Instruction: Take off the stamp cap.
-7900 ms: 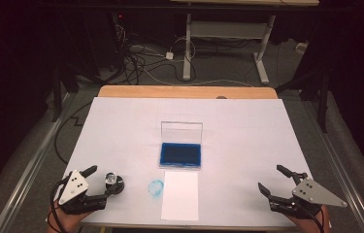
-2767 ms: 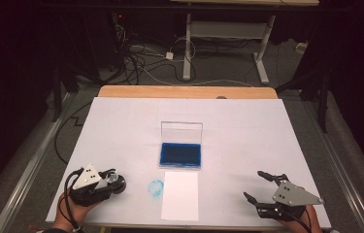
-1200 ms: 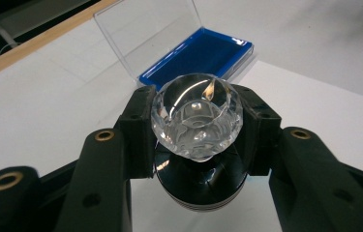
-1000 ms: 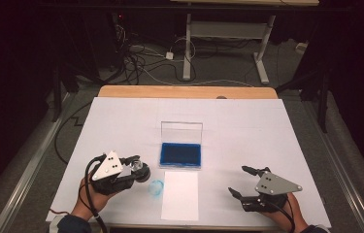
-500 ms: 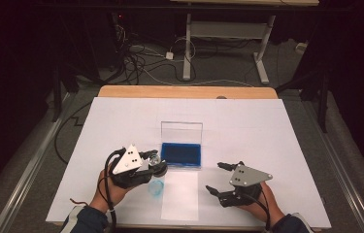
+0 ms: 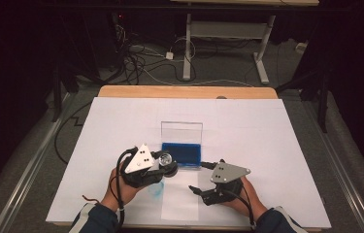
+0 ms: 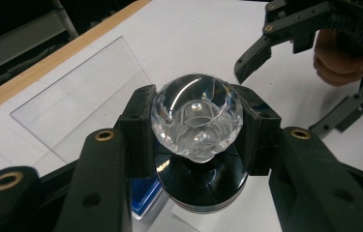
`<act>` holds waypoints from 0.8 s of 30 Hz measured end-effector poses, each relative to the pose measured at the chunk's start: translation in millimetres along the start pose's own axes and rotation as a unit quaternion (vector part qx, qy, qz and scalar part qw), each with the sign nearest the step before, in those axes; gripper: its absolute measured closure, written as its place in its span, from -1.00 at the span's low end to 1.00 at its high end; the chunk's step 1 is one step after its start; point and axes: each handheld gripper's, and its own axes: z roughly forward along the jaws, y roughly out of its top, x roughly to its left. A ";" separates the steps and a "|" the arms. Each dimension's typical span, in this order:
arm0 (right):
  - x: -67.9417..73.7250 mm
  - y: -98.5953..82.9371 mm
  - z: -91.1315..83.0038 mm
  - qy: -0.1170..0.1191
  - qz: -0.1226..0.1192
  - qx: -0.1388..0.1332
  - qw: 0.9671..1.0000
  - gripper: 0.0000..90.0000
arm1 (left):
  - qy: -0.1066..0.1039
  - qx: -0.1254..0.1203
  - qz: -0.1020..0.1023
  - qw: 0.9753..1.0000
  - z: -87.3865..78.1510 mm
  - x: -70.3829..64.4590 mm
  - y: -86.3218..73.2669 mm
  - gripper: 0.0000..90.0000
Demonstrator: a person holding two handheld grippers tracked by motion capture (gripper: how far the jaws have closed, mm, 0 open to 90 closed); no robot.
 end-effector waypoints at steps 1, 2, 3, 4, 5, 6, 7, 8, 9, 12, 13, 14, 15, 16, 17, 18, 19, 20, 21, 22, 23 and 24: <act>3.2 2.4 5.4 0.006 -0.003 0.000 1.000 -0.54 | -0.002 -0.001 0.001 1.000 0.9 -1.2 0.4 0.20; 4.3 3.1 7.3 0.009 -0.002 0.000 1.000 -0.53 | -0.004 -0.002 0.000 1.000 1.6 -1.9 0.7 0.20; 4.3 3.1 7.3 0.009 -0.002 0.000 1.000 -0.53 | -0.006 -0.001 0.000 1.000 2.6 -2.6 1.3 0.20; 6.6 5.0 12.5 0.016 0.000 -0.002 1.000 -0.53 | -0.008 -0.002 0.001 1.000 3.6 -3.6 1.9 0.20; 6.6 5.0 12.5 0.016 0.000 -0.002 1.000 -0.53 | -0.009 -0.004 0.001 1.000 4.6 -4.4 2.4 0.20; 7.6 6.1 14.9 0.020 0.001 -0.001 1.000 -0.53 | -0.013 -0.005 0.000 1.000 5.5 -5.1 3.1 0.20; 9.6 8.4 20.5 0.028 0.005 -0.004 1.000 -0.53 | -0.014 -0.006 0.000 1.000 6.9 -6.4 3.8 0.20; 9.6 8.4 20.5 0.028 0.005 -0.004 1.000 -0.53 | -0.015 -0.006 0.001 1.000 7.6 -7.1 4.2 0.20; 10.2 9.1 22.3 0.031 0.004 -0.004 0.999 -0.53 | -0.016 -0.006 0.001 1.000 8.5 -7.8 4.7 0.20; 11.6 11.8 29.4 0.038 0.008 -0.006 0.999 -0.53 | -0.020 -0.007 0.001 1.000 10.9 -9.6 5.6 0.20; 11.6 11.8 29.4 0.038 0.008 -0.006 0.999 -0.53 | -0.022 -0.008 0.000 1.000 11.7 -10.1 5.8 0.20; 11.5 12.1 30.8 0.040 0.009 -0.006 0.999 -0.53 | -0.023 -0.007 0.001 1.000 12.4 -10.5 5.8 0.20; 11.5 12.2 33.2 0.046 0.014 -0.005 0.999 -0.53 | -0.022 -0.006 0.001 1.000 12.7 -11.1 5.7 0.20; 11.5 12.2 33.2 0.046 0.014 -0.005 0.999 -0.53 | -0.022 -0.007 0.000 1.000 12.9 -11.5 5.6 0.20; 11.5 12.6 34.2 0.046 0.014 -0.004 0.999 -0.53 | -0.026 -0.006 0.000 1.000 13.2 -11.6 5.5 0.21; 11.5 13.2 35.2 0.048 0.013 -0.003 0.999 -0.53 | -0.027 -0.007 0.000 1.000 13.4 -11.7 5.4 0.21; 11.4 13.7 35.8 0.049 0.015 -0.004 0.999 -0.53 | -0.027 -0.009 -0.001 1.000 13.5 -12.0 5.3 0.21; 12.0 14.7 37.3 0.048 0.019 -0.007 0.999 -0.53 | -0.029 -0.010 -0.003 1.000 13.7 -12.1 5.3 0.21; 12.0 14.7 37.3 0.048 0.019 -0.007 0.999 -0.53 | -0.032 -0.011 -0.003 0.999 13.8 -12.3 5.3 0.21; 12.3 15.0 38.5 0.049 0.020 -0.006 0.999 -0.53 | -0.033 -0.011 -0.002 0.999 13.9 -12.7 5.4 0.21; 12.9 15.1 40.0 0.048 0.020 -0.005 0.999 -0.53 | -0.035 -0.012 -0.001 0.999 14.2 -13.7 5.6 0.21; 12.8 15.1 40.6 0.049 0.020 -0.006 0.999 -0.53 | -0.035 -0.012 -0.001 0.999 14.2 -13.7 5.6 0.21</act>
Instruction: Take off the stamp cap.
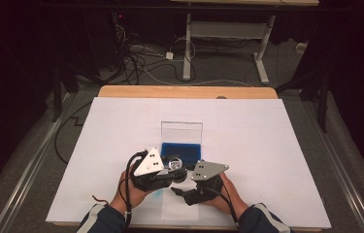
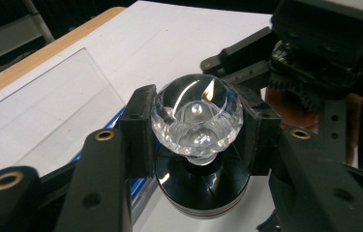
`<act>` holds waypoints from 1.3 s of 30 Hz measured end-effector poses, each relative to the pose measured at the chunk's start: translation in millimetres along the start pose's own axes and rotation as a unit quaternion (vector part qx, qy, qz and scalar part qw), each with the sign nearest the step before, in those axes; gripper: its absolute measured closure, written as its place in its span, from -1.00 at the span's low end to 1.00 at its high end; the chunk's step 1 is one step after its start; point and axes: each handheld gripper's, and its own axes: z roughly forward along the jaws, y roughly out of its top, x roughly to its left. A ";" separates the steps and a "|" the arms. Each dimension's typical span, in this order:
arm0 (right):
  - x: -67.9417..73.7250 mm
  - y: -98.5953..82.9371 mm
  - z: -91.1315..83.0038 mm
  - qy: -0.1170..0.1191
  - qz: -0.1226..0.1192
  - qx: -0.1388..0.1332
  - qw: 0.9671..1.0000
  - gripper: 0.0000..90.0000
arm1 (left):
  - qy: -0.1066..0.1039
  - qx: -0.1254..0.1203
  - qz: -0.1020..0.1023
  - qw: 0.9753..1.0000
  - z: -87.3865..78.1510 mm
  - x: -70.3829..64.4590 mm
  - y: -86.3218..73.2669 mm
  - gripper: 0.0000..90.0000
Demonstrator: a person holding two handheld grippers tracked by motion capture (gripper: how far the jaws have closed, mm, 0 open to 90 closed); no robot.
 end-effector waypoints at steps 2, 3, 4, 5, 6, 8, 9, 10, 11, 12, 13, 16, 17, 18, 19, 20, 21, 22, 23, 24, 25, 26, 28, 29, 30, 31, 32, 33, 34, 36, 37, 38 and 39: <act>0.1 0.1 0.3 0.000 -0.001 0.000 1.000 -0.53 | -0.002 -0.002 0.000 1.000 0.3 -0.8 0.1 0.21; -0.7 -0.1 0.1 -0.001 0.006 -0.004 1.000 -0.53 | -0.005 -0.003 0.001 1.000 0.4 -1.3 0.3 0.21; -1.0 -0.2 0.3 -0.003 0.005 -0.003 1.000 -0.53 | -0.006 -0.005 0.000 1.000 0.6 -2.3 0.6 0.21; -1.7 -0.6 0.2 -0.006 0.004 -0.002 1.000 -0.53 | -0.006 -0.005 0.000 1.000 0.6 -2.3 0.6 0.20; -1.7 -0.6 0.2 -0.006 0.004 -0.002 1.000 -0.53 | -0.007 -0.007 0.000 1.000 0.3 -2.5 0.7 0.20; -3.7 -1.3 -0.3 -0.005 0.013 -0.005 1.000 -0.53 | -0.009 -0.008 0.001 1.000 -0.3 -3.2 1.2 0.21; -4.6 -1.6 -1.0 -0.006 0.015 -0.007 1.000 -0.52 | -0.009 -0.010 0.000 1.000 -0.4 -3.7 1.5 0.20; -4.7 -1.7 -1.3 -0.007 0.015 -0.008 1.000 -0.52 | -0.009 -0.011 0.002 1.000 -0.5 -4.3 1.9 0.21; -4.7 -1.7 -1.3 -0.007 0.015 -0.008 1.000 -0.52 | -0.009 -0.011 0.002 1.000 -0.5 -4.3 1.9 0.21; -4.7 -1.6 -1.8 -0.006 0.015 -0.009 1.000 -0.52 | -0.008 -0.011 0.002 1.000 -0.4 -4.9 2.1 0.21; -4.3 -1.4 -2.4 -0.004 0.015 -0.010 1.000 -0.50 | -0.009 -0.010 0.003 1.000 -0.1 -5.3 2.3 0.20; -3.0 -1.0 -2.6 -0.001 0.011 -0.009 1.000 -0.49 | -0.009 -0.009 0.005 1.000 0.5 -6.1 2.3 0.20; -2.6 -0.8 -2.7 0.000 0.011 -0.010 1.000 -0.47 | -0.011 -0.011 0.004 1.000 0.4 -6.2 2.1 0.20; -2.6 -0.9 -2.8 0.004 0.012 -0.012 1.000 -0.45 | -0.011 -0.011 0.004 1.000 0.4 -6.2 2.1 0.20; -2.5 -0.9 -2.8 0.006 0.013 -0.013 1.000 -0.45 | -0.009 -0.011 0.005 1.000 0.4 -6.2 2.2 0.20; -2.2 -0.8 -2.6 0.004 0.012 -0.011 1.000 -0.45 | -0.013 -0.012 0.004 1.000 0.4 -6.2 2.0 0.20; -2.1 -0.8 -2.4 0.004 0.013 -0.011 1.000 -0.43 | -0.013 -0.012 0.004 1.000 0.4 -6.2 2.0 0.20; -2.3 -0.9 -2.4 0.002 0.012 -0.010 1.000 -0.42 | -0.011 -0.011 0.006 1.000 0.5 -6.5 2.0 0.20; -2.3 -0.9 -2.4 -0.004 0.011 -0.009 1.000 -0.41 | -0.012 -0.009 0.008 1.000 0.7 -7.0 2.2 0.20; -2.3 -0.9 -2.4 -0.004 0.011 -0.009 1.000 -0.41 | -0.012 -0.009 0.008 1.000 0.7 -7.0 2.2 0.20; -2.7 -1.2 -3.1 -0.008 0.011 -0.011 1.000 -0.36 | -0.012 -0.009 0.009 1.000 1.0 -7.8 2.2 0.20; -2.7 -1.2 -3.1 -0.008 0.011 -0.011 1.000 -0.36 | -0.012 -0.009 0.009 1.000 1.0 -7.8 2.2 0.20; -3.0 -1.5 -3.5 -0.011 0.010 -0.009 1.000 -0.34 | -0.013 -0.008 0.010 1.000 1.7 -8.8 2.4 0.20; -3.1 -1.8 -3.8 -0.009 0.008 -0.011 1.000 -0.34 | -0.013 -0.008 0.010 1.000 1.7 -8.8 2.4 0.20; -3.1 -1.8 -3.8 -0.009 0.008 -0.011 1.000 -0.34 | -0.013 -0.008 0.010 1.000 1.9 -8.8 2.3 0.20; -2.6 -1.8 -4.5 -0.016 0.005 -0.011 1.000 -0.28 | -0.013 -0.008 0.008 1.000 2.0 -8.8 2.1 0.20; -2.6 -1.8 -4.5 -0.016 0.005 -0.011 1.000 -0.28 | -0.012 -0.008 0.008 1.000 2.0 -8.8 2.1 0.20; -2.5 -1.8 -4.6 -0.016 0.004 -0.011 1.000 -0.24 | -0.012 -0.009 0.008 1.000 1.8 -8.6 2.1 0.20; -1.7 -1.9 -4.6 -0.019 0.001 -0.010 1.000 -0.20 | -0.012 -0.010 0.007 1.000 1.6 -8.3 2.0 0.20; -1.3 -1.8 -4.6 -0.020 -0.001 -0.011 1.000 -0.18 | -0.010 -0.010 0.006 1.000 1.0 -7.9 1.9 0.20; -0.8 -1.6 -4.6 -0.020 -0.003 -0.009 1.000 -0.17 | -0.011 -0.010 0.006 1.000 0.8 -7.6 1.8 0.20; -0.6 -1.5 -4.4 -0.022 -0.005 -0.010 1.000 -0.17 | -0.011 -0.011 0.005 1.000 0.7 -7.5 1.7 0.20; -0.6 -1.6 -4.5 -0.021 -0.004 -0.010 1.000 -0.17 | -0.010 -0.012 0.004 1.000 0.8 -7.4 1.6 0.20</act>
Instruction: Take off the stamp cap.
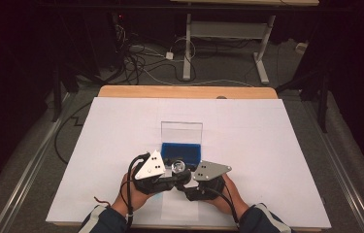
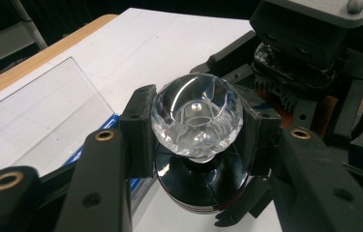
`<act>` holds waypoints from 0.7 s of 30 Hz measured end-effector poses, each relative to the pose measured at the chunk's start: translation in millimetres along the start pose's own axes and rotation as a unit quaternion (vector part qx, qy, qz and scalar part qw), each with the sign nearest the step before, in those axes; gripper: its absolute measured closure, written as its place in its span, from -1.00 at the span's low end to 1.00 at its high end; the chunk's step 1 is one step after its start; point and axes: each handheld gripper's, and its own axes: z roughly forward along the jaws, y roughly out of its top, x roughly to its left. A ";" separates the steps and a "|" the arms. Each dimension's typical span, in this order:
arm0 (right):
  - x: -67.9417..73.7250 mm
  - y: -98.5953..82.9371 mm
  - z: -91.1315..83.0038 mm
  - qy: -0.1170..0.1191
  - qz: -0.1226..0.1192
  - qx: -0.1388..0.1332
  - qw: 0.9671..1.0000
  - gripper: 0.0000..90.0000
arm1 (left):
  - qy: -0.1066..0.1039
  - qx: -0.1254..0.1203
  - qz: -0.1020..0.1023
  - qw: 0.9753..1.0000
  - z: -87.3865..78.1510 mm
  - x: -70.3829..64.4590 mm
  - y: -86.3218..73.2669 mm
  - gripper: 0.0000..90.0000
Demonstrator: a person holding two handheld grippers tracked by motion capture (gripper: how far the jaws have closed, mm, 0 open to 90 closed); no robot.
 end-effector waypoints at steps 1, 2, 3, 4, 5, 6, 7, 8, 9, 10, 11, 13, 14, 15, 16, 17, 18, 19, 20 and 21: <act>0.1 0.0 0.1 -0.001 0.000 0.000 1.000 -0.17 | 0.001 0.001 0.000 1.000 0.1 -0.1 -0.1 0.20; 0.6 0.0 0.5 -0.006 -0.002 0.004 1.000 -0.17 | 0.003 -0.001 0.000 1.000 0.1 -0.1 -0.2 0.20; 0.6 0.0 0.5 -0.006 -0.002 0.004 1.000 -0.17 | 0.003 -0.003 -0.002 1.000 -0.3 0.2 -0.3 0.20; 0.7 -0.1 0.9 -0.006 -0.002 0.006 1.000 -0.16 | 0.005 -0.004 -0.004 1.000 -0.9 0.6 -0.4 0.20; 0.4 -0.3 1.2 -0.003 0.000 0.007 1.000 -0.16 | 0.007 -0.005 -0.004 1.000 -1.5 1.3 -0.5 0.20; 0.3 -0.4 1.4 -0.006 -0.001 0.008 1.000 -0.16 | 0.009 -0.007 -0.006 1.000 -2.4 2.1 -0.7 0.20; 0.5 -0.2 0.9 -0.008 0.000 0.006 1.000 -0.16 | 0.007 -0.008 -0.007 1.000 -2.8 2.5 -0.7 0.20; 0.0 0.5 0.0 -0.008 0.000 0.004 1.000 -0.16 | 0.006 -0.007 -0.006 1.000 -2.8 2.5 -0.7 0.20; -0.6 1.1 -0.4 -0.008 0.000 0.006 1.000 -0.16 | 0.007 -0.007 -0.005 1.000 -2.9 2.2 -0.6 0.20; -1.0 1.0 -0.9 -0.007 0.001 0.006 1.000 -0.16 | 0.007 -0.009 -0.006 1.000 -3.1 2.2 -0.6 0.20; -1.0 1.0 -0.9 -0.007 0.001 0.006 1.000 -0.16 | 0.007 -0.010 -0.006 1.000 -3.3 2.2 -0.6 0.20; -1.6 0.5 -0.7 -0.007 0.001 0.011 1.000 -0.16 | 0.009 -0.010 -0.005 1.000 -4.3 2.5 -0.7 0.20; -1.5 0.4 -0.7 -0.007 -0.001 0.011 1.000 -0.16 | 0.009 -0.010 -0.005 1.000 -4.3 2.5 -0.7 0.20; -1.5 0.4 -0.7 -0.007 -0.001 0.011 1.000 -0.16 | 0.011 -0.010 -0.003 1.000 -5.0 2.6 -0.5 0.20; -1.4 0.2 -0.9 -0.006 -0.001 0.013 1.000 -0.16 | 0.012 -0.012 -0.004 1.000 -5.9 2.8 -0.5 0.20; -2.0 -0.1 -1.4 -0.006 -0.002 0.016 1.000 -0.16 | 0.013 -0.013 -0.005 1.000 -6.8 3.3 -0.4 0.20; -2.0 -0.1 -1.4 -0.006 -0.002 0.016 1.000 -0.16 | 0.014 -0.014 -0.005 1.000 -7.6 3.7 -0.5 0.20; -2.8 -0.4 -2.0 -0.005 0.000 0.015 1.000 -0.16 | 0.015 -0.015 -0.006 1.000 -8.3 3.9 -0.6 0.20; -4.8 -0.6 -4.6 -0.007 -0.004 0.016 1.000 -0.16 | 0.016 -0.015 -0.006 1.000 -9.2 4.3 -0.7 0.20; -4.8 -0.6 -4.6 -0.007 -0.004 0.016 1.000 -0.16 | 0.016 -0.016 -0.007 1.000 -9.7 4.5 -0.8 0.20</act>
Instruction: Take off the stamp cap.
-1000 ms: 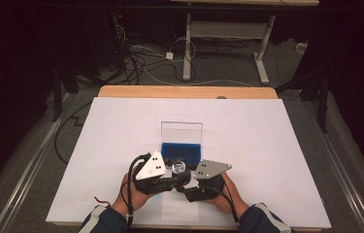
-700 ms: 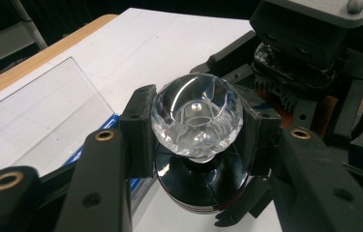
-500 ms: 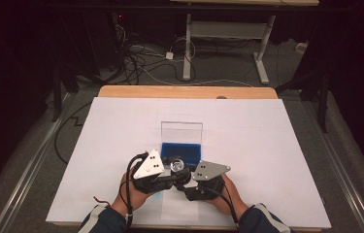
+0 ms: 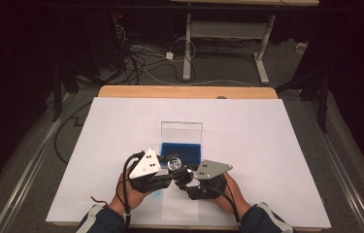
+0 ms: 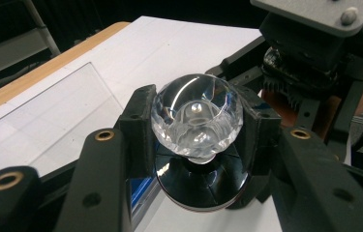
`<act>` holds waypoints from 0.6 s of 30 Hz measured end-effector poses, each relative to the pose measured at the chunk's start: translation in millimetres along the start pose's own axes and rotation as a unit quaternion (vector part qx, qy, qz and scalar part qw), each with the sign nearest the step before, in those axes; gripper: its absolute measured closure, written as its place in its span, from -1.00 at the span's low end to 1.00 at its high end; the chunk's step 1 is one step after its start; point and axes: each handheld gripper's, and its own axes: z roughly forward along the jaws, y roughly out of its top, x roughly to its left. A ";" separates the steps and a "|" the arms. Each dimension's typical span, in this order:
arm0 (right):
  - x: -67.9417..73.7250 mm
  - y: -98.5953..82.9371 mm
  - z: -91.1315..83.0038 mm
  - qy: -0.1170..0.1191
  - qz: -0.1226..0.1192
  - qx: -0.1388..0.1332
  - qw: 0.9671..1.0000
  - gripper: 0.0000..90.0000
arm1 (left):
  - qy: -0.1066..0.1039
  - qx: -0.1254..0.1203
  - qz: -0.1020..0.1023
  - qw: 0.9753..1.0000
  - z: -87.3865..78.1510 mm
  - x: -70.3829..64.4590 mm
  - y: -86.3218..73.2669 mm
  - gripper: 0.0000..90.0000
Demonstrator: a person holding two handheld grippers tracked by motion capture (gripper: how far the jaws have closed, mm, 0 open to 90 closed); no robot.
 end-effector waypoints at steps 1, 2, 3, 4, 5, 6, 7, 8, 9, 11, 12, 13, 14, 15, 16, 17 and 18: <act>-0.6 0.0 -1.1 0.002 0.001 -0.001 1.000 -0.16 | 0.002 0.000 0.000 1.000 -0.9 0.1 0.1 0.20; -2.0 0.1 -3.0 0.002 -0.001 0.000 1.000 -0.16 | 0.003 -0.001 0.001 1.000 -1.9 0.3 0.2 0.20; -3.1 0.1 -5.1 0.003 -0.002 0.002 1.000 -0.16 | 0.004 -0.002 0.001 1.000 -2.9 0.5 0.2 0.20; -5.6 -0.1 -9.1 0.000 -0.004 0.001 1.000 -0.16 | 0.005 -0.003 0.002 1.000 -4.0 0.7 0.2 0.20; -5.6 -0.1 -9.1 0.000 -0.004 0.001 1.000 -0.16 | 0.006 -0.003 0.002 1.000 -5.0 0.9 0.3 0.20; -6.7 -0.3 -11.0 -0.001 -0.002 0.000 1.000 -0.16 | 0.006 -0.005 0.001 1.000 -6.2 1.5 0.3 0.20; -8.0 -0.5 -12.8 -0.002 -0.003 0.001 1.000 -0.16 | 0.007 -0.006 0.000 1.000 -6.8 2.0 0.3 0.20; -8.8 -0.7 -13.9 -0.003 -0.003 0.001 1.000 -0.16 | 0.009 -0.006 0.001 1.000 -7.3 2.2 0.4 0.20; -9.3 -0.8 -14.7 -0.004 -0.002 0.001 1.000 -0.16 | 0.010 -0.007 0.001 1.000 -7.8 2.5 0.5 0.20; -10.8 -1.1 -17.0 -0.005 -0.005 0.002 1.000 -0.16 | 0.012 -0.007 0.001 1.000 -8.7 3.3 0.5 0.20; -10.9 -1.3 -18.2 -0.007 -0.005 0.003 1.000 -0.16 | 0.013 -0.008 0.000 1.000 -9.3 3.8 0.4 0.20; -11.4 -1.6 -19.4 -0.010 -0.007 0.004 1.000 -0.16 | 0.014 -0.008 -0.002 1.000 -9.9 4.5 0.2 0.20; -12.2 -2.2 -21.0 -0.013 -0.006 0.004 1.000 -0.16 | 0.014 -0.008 -0.002 1.000 -10.2 5.0 0.1 0.20; -12.8 -2.5 -22.2 -0.016 -0.007 0.005 1.000 -0.16 | 0.015 -0.007 -0.002 1.000 -10.5 5.5 -0.1 0.20; -13.9 -2.9 -24.2 -0.022 -0.007 0.002 1.000 -0.16 | 0.017 -0.006 -0.002 1.000 -10.8 5.7 -0.3 0.20; -15.2 -3.4 -26.4 -0.025 -0.004 -0.001 1.000 -0.16 | 0.019 -0.005 -0.001 1.000 -11.0 5.9 -0.5 0.20; -16.6 -3.5 -28.7 -0.029 -0.005 -0.002 1.000 -0.16 | 0.018 -0.004 -0.003 1.000 -11.3 6.5 -0.9 0.20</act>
